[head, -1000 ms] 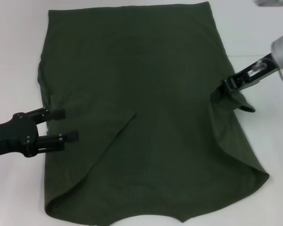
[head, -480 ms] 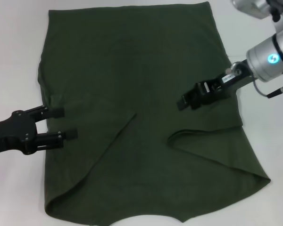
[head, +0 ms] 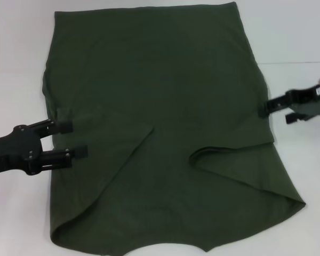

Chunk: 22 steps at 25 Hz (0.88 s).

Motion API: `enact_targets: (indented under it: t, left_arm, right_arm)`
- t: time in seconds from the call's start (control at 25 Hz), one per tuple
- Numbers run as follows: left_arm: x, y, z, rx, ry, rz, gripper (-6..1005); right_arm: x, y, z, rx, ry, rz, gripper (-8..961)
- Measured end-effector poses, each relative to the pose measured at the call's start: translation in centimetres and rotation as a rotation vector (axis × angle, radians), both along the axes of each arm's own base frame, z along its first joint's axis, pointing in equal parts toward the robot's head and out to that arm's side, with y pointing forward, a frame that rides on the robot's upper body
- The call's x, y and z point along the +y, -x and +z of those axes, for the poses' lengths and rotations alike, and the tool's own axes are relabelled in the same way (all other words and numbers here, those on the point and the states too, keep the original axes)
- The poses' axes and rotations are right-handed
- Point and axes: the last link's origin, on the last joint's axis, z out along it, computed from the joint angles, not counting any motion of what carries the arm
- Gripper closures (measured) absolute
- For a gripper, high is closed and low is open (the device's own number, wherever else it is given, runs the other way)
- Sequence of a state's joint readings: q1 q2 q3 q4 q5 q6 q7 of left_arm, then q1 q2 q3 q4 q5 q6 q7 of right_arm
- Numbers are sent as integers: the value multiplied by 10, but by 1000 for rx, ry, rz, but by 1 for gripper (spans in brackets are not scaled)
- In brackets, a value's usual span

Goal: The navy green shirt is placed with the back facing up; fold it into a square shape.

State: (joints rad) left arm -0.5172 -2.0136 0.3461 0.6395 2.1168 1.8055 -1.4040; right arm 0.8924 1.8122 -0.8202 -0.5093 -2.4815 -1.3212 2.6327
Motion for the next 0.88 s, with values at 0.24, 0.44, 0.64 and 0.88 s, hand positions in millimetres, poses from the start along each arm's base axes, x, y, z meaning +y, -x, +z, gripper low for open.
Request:
enact_targets:
  t: [0.24, 0.44, 0.64, 0.88]
  left_arm:
    - [0, -1, -1, -1, 6, -5, 93]
    - [0, -2, -1, 0, 8, -8, 93]
    - [0, -2, -2, -3, 11, -8, 94]
    - [-1, -2, -2, -5, 13, -10, 94]
  right_arm:
    - [-5, -16, -17, -21, -10, 6, 59]
    - [-6, -19, -31, -33, -17, 39, 21]
    - [-8, -26, -40, -50, -38, 49, 22]
    - [-10, -30, -43, -58, -51, 53, 21]
